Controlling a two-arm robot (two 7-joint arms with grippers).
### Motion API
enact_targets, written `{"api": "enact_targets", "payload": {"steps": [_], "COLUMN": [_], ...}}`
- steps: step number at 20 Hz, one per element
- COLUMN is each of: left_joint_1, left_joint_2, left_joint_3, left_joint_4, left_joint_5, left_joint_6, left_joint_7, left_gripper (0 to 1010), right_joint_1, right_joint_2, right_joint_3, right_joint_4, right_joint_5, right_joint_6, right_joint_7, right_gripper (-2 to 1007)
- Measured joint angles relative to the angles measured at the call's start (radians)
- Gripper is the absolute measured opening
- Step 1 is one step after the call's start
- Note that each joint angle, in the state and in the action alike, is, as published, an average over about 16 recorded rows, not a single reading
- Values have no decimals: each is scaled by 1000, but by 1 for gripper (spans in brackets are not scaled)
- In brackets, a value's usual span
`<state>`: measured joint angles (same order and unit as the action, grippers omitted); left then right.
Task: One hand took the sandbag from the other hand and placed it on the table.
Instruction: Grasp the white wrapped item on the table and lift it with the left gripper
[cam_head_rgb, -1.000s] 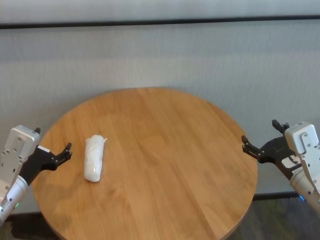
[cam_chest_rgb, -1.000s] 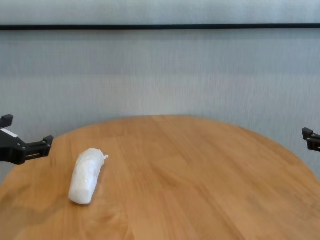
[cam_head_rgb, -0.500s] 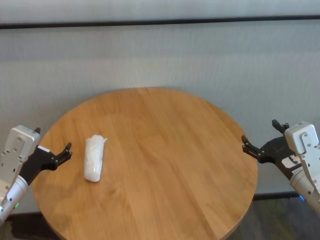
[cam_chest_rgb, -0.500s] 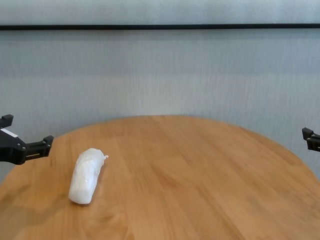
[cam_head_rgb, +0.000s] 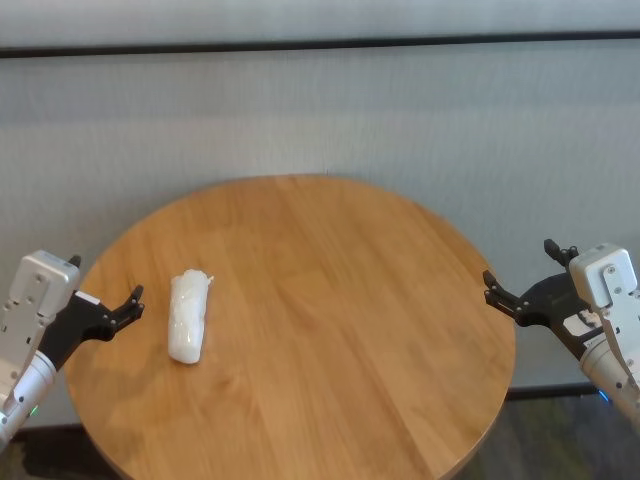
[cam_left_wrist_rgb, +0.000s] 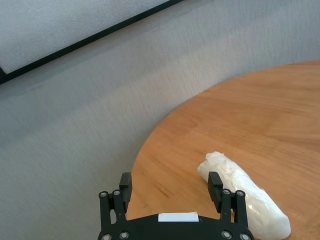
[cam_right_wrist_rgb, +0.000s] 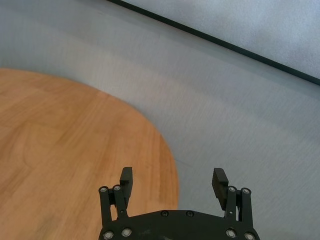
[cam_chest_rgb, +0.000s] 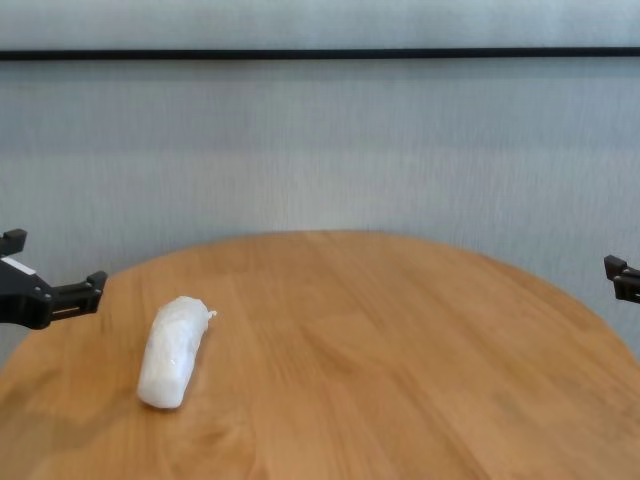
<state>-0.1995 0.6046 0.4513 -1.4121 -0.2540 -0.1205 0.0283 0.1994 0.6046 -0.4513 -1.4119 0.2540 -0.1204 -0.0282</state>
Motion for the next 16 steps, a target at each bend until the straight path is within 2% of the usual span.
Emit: {"api": "enact_targets", "payload": {"steps": [16], "left_joint_1": [0], "left_joint_2": [0], "left_joint_3": [0], "left_joint_4": [0], "left_joint_5": [0], "left_joint_6": [0], "left_joint_7": [0], "left_gripper": [1001], "right_joint_1": [0], "right_joint_2": [0], "right_joint_3": [0], "right_joint_4": [0], "right_joint_5": [0], "right_joint_6": [0], "right_joint_7": [0], "right_gripper": [1002]}}
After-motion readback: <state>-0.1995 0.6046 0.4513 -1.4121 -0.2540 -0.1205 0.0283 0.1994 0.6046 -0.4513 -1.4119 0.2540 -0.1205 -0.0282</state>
